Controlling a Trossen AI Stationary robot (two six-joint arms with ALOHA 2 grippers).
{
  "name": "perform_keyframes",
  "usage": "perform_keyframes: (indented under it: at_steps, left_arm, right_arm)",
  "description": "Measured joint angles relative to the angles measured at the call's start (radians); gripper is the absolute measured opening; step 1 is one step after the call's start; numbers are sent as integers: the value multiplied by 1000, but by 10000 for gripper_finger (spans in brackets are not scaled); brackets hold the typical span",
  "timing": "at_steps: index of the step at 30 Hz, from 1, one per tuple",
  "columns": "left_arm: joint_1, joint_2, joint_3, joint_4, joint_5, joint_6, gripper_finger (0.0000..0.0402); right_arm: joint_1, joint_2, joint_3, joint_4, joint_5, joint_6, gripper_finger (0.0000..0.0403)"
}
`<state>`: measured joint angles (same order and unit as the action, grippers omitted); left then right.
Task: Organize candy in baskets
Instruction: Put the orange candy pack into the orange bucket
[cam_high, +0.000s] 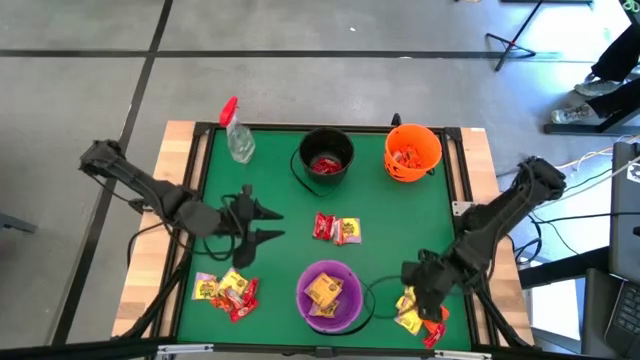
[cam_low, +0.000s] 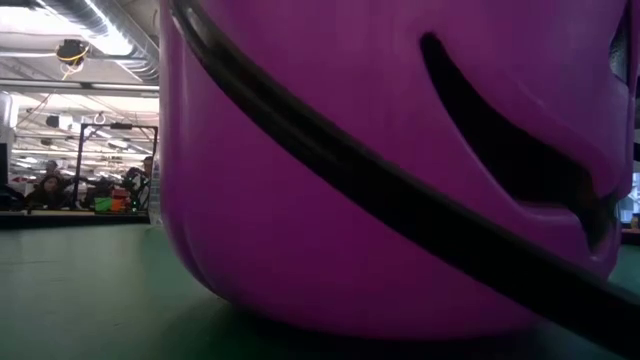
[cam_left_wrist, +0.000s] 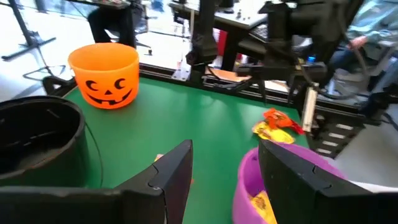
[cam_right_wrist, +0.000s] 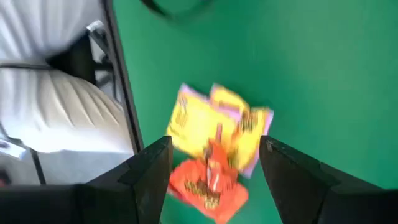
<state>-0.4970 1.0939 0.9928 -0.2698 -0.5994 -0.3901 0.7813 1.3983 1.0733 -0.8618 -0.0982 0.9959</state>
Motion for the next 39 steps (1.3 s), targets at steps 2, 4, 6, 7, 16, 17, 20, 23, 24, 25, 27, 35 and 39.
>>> perform_keyframes:
  at_steps: [2, 4, 6, 7, 16, 17, 20, 23, 24, 25, 27, 35, 39]
  left_arm:
    - [-4, 0, -48, 42, -28, 0, 172]
    - [-4, 0, -90, 84, -39, -2, 172]
    - [-4, 0, -120, 106, -41, -11, 172]
    - [-4, 0, -130, 108, -41, -23, 172]
    - [-3, 0, -163, 109, -44, -81, 172]
    - [-5, 0, -163, 108, -44, -81, 172]
    - [-7, 0, -163, 108, -43, -81, 172]
    - [-7, 0, -163, 108, -43, -82, 172]
    - [-7, 0, -163, 108, -43, -82, 172]
    - [-7, 0, -163, 108, -43, -82, 172]
    - [-7, 0, -163, 108, -43, -83, 172]
    - [-7, 0, -163, 107, -42, -101, 172]
    - [-7, 0, -163, 106, -42, -106, 172]
  right_arm:
    - [30, 18, 0, -13, -1, 34, 241]
    - [57, 32, 0, -18, 0, 68, 241]
    - [80, 41, 0, -15, 0, 101, 241]
    - [90, 45, 0, -15, 1, 107, 241]
    - [138, 119, 0, -16, 87, 117, 241]
    - [138, 133, 0, -16, 81, 114, 241]
    - [136, 177, 0, -21, 49, 95, 241]
    - [136, 220, 0, -40, 7, 72, 241]
    - [136, 233, 0, -40, -3, 67, 241]
    - [136, 243, 0, -43, -11, 64, 241]
    - [136, 261, 0, -49, -24, 55, 241]
    - [136, 301, 0, -46, -27, 47, 240]
    - [135, 302, -13, -17, -43, 47, 240]
